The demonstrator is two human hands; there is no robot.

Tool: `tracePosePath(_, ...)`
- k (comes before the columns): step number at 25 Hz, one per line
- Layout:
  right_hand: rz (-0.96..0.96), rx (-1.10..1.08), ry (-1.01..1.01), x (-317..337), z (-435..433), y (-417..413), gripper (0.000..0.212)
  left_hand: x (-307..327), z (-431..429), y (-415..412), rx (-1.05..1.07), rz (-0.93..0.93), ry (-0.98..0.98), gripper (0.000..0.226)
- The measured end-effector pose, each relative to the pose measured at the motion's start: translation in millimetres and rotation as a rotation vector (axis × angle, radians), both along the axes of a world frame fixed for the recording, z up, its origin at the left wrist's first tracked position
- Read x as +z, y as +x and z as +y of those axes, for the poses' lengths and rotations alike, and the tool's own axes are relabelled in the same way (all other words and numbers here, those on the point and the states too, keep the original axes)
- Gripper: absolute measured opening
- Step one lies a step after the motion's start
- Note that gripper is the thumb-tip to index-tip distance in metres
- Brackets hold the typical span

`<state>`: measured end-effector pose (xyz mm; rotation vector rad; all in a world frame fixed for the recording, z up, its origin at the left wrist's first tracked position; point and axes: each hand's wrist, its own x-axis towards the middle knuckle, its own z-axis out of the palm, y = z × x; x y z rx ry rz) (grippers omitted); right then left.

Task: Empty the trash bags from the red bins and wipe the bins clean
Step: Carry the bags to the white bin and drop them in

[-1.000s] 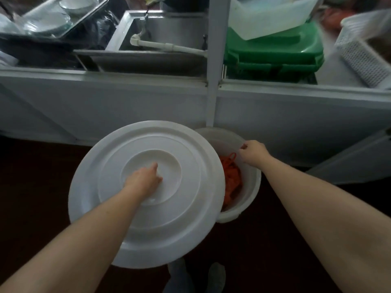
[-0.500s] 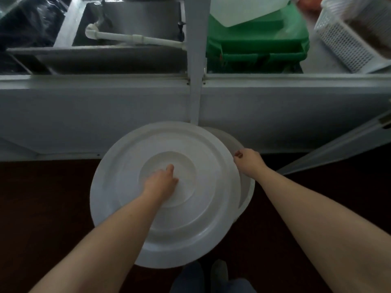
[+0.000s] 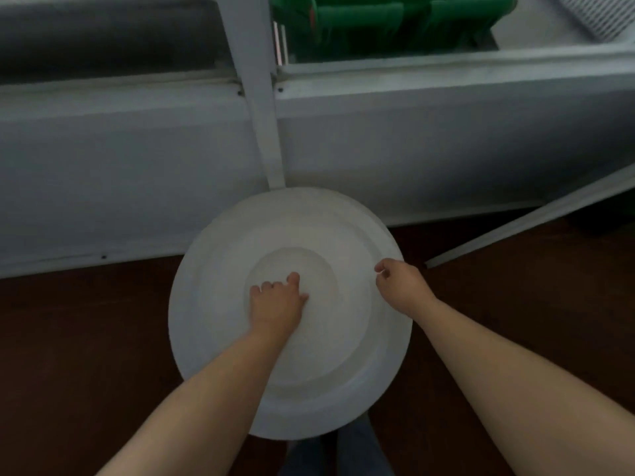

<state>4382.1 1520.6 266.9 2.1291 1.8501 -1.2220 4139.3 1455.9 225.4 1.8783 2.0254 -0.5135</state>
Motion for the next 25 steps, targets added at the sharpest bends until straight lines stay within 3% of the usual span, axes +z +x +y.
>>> tracePosePath(10, 0.011, 0.005, 0.060, -104.5, 20.7, 13.3, 0.028, -84.5, 46.4, 24.4, 0.021, 0.011, 0.055, 0.051)
tracePosePath(25, 0.014, -0.019, 0.009, -106.0, 10.9, 10.5, 0.028, -74.2, 30.5, 23.2, 0.044, 0.001, -0.064, 0.053)
